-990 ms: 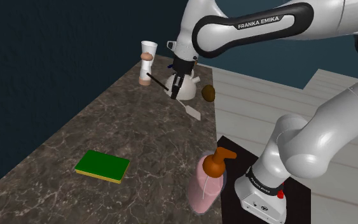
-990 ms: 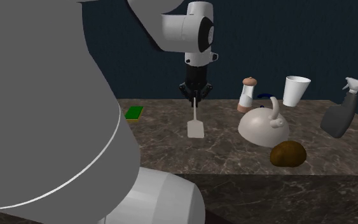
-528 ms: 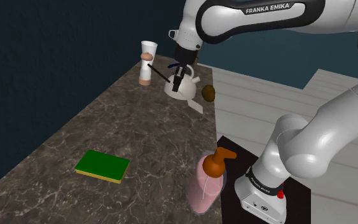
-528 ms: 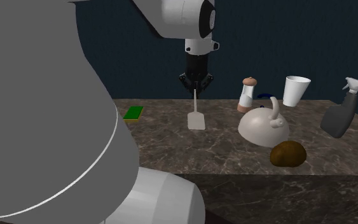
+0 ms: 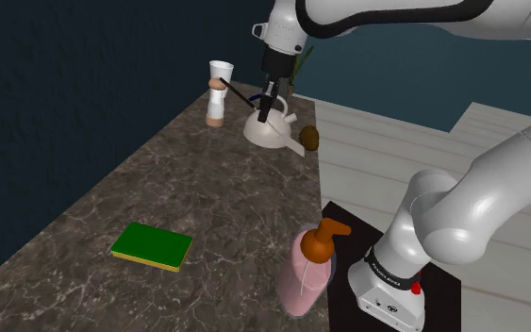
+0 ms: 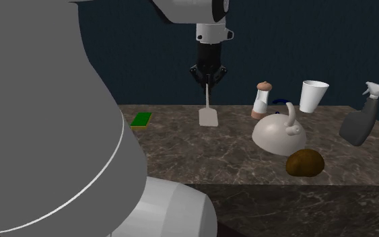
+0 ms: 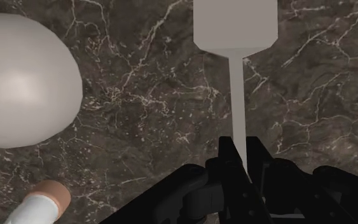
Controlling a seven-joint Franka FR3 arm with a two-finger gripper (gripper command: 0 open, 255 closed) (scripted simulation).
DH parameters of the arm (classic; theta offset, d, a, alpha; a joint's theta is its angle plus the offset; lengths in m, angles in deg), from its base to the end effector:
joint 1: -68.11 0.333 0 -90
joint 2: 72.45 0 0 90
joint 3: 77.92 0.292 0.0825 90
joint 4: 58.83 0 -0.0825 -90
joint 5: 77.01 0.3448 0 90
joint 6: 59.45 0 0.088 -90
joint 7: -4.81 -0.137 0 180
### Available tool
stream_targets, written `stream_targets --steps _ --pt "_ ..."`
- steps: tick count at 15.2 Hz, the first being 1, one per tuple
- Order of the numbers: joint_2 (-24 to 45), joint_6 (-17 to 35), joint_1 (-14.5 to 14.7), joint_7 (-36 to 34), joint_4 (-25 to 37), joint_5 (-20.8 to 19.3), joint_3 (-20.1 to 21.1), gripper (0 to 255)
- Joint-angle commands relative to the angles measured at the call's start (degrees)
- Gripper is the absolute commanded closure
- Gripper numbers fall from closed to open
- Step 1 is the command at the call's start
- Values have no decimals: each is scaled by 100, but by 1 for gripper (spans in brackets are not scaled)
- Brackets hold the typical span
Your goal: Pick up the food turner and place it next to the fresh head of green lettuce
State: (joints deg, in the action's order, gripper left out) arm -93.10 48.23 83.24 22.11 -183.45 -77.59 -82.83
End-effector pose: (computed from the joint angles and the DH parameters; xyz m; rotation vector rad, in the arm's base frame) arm 0.4196 0.0718 0.5005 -3.0309 -0.7539 -0.1010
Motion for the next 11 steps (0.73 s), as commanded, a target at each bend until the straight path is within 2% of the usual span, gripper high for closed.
stream_targets --steps 1,2,11 --pt "-25 -173 -1 2 146 -2 0 255" --pt "-26 -180 -1 2 152 -2 1 255" --pt "455 -134 464 -1220 600 196 844 255"
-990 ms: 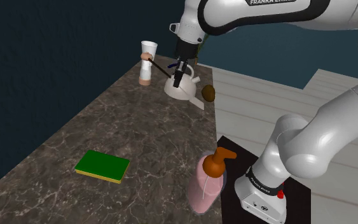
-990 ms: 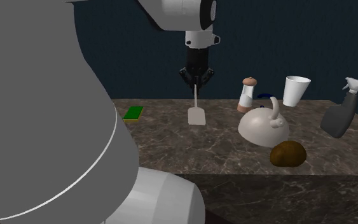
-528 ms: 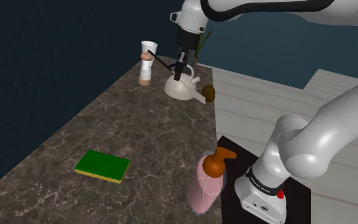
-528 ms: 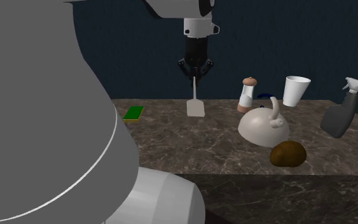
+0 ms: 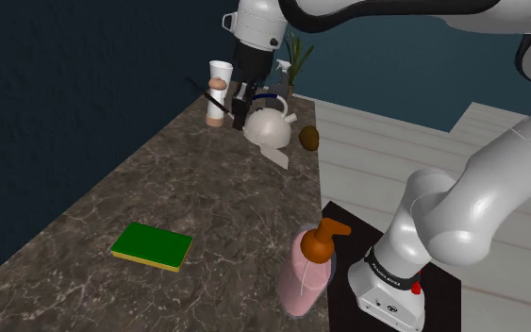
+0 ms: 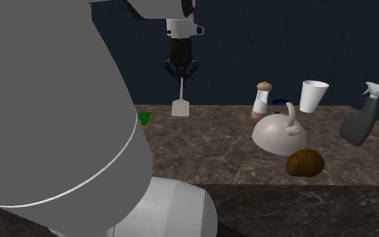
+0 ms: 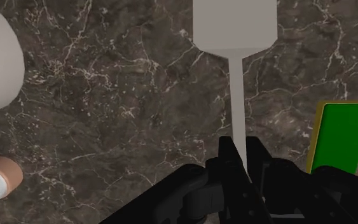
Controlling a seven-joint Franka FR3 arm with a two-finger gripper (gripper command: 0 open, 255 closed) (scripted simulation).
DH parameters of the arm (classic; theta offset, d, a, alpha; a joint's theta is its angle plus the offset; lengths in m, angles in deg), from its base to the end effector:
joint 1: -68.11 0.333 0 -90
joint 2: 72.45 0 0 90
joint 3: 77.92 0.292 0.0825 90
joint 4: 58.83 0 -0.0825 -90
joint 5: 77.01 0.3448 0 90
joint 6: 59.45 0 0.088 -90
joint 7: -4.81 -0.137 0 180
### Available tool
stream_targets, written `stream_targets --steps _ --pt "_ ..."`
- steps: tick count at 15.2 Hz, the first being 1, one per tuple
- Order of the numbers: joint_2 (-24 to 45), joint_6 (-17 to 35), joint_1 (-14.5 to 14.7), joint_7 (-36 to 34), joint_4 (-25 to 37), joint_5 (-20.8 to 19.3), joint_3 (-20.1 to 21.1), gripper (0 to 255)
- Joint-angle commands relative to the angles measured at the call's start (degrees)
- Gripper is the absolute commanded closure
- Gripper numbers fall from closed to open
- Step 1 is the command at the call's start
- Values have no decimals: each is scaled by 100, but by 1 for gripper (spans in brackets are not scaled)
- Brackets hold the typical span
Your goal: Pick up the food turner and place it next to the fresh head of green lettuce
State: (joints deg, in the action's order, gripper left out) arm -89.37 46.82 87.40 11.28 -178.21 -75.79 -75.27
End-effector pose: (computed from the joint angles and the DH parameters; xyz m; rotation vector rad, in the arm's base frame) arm 0.4117 0.1699 0.5115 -3.0311 -0.7562 -0.1011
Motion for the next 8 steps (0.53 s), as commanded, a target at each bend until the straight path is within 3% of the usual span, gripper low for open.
stream_targets --steps 1,8 --pt "163 9 98 -273 158 25 176 255" --pt "882 -26 442 -1222 919 -11 765 255"
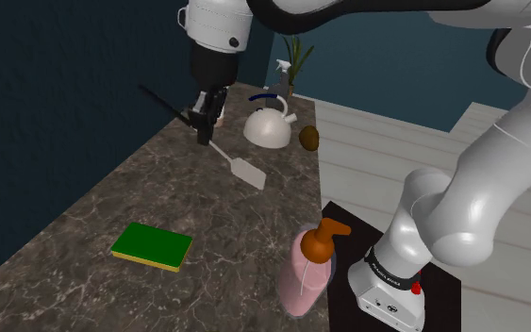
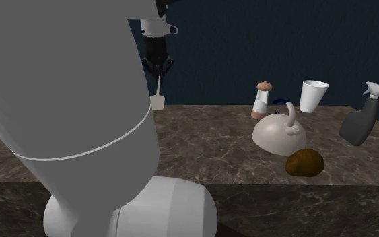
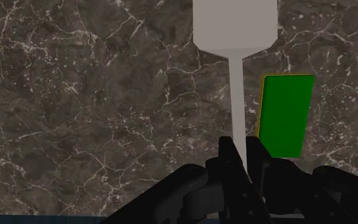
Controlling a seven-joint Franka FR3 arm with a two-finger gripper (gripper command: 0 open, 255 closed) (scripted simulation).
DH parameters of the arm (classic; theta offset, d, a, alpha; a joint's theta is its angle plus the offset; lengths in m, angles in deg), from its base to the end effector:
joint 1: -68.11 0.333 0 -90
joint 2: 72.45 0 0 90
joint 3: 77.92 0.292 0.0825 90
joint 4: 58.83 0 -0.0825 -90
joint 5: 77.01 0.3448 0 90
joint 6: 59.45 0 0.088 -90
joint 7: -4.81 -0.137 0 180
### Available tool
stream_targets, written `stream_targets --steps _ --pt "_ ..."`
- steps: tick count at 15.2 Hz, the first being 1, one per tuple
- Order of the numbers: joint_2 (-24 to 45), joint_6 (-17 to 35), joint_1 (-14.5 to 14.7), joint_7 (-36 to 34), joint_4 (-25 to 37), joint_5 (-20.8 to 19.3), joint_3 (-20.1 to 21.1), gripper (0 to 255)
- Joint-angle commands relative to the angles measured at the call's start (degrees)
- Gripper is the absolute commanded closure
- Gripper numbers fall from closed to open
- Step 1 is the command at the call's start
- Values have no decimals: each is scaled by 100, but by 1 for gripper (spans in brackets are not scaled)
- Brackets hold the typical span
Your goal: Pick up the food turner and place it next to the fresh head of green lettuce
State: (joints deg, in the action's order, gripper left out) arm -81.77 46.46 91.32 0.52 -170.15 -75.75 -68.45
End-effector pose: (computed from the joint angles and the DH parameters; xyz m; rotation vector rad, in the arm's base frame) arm 0.4059 0.2676 0.5117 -3.0312 -0.7561 -0.1006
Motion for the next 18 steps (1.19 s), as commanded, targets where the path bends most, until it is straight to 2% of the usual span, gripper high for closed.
stream_targets --steps 1,8,14,18 --pt "245 -4 102 -282 249 -36 161 255" --pt "1264 -204 514 -1233 1431 -326 638 255" --pt "2369 -583 1012 -1989 2836 -737 912 255" --pt "2338 -263 999 -1996 2487 -729 896 255"
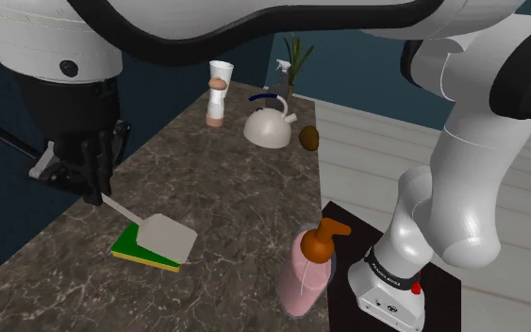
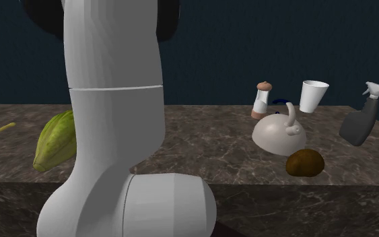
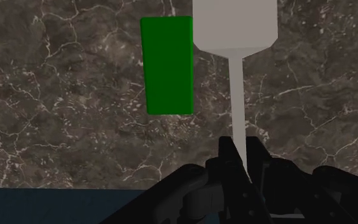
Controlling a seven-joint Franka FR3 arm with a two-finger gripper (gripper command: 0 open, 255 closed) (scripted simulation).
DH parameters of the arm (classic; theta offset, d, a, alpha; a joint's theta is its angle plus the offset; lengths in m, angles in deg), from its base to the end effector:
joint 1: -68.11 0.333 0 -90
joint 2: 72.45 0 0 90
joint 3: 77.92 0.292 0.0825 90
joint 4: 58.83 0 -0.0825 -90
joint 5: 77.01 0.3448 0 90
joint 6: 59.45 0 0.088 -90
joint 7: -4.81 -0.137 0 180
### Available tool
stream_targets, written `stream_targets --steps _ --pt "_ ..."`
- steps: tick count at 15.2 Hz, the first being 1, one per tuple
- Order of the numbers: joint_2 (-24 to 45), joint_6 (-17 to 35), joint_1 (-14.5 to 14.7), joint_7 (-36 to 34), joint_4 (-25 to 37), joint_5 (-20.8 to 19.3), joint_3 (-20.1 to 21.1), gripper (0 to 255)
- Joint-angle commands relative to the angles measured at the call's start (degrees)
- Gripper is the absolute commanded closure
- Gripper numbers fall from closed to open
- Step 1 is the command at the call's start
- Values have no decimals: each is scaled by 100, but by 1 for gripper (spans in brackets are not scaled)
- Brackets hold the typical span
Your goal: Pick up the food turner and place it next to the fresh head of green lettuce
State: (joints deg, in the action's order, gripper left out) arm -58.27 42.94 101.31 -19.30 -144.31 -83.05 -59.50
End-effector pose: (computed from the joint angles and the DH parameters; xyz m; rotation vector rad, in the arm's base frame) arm 0.3946 0.4498 0.4932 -3.0312 -0.7549 -0.0998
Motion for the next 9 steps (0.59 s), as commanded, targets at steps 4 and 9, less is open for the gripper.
stream_targets --steps 4,9 --pt "-16 399 -14 -26 -412 -4 -5 255" --pt "10 773 -25 -47 -762 -22 -15 255"
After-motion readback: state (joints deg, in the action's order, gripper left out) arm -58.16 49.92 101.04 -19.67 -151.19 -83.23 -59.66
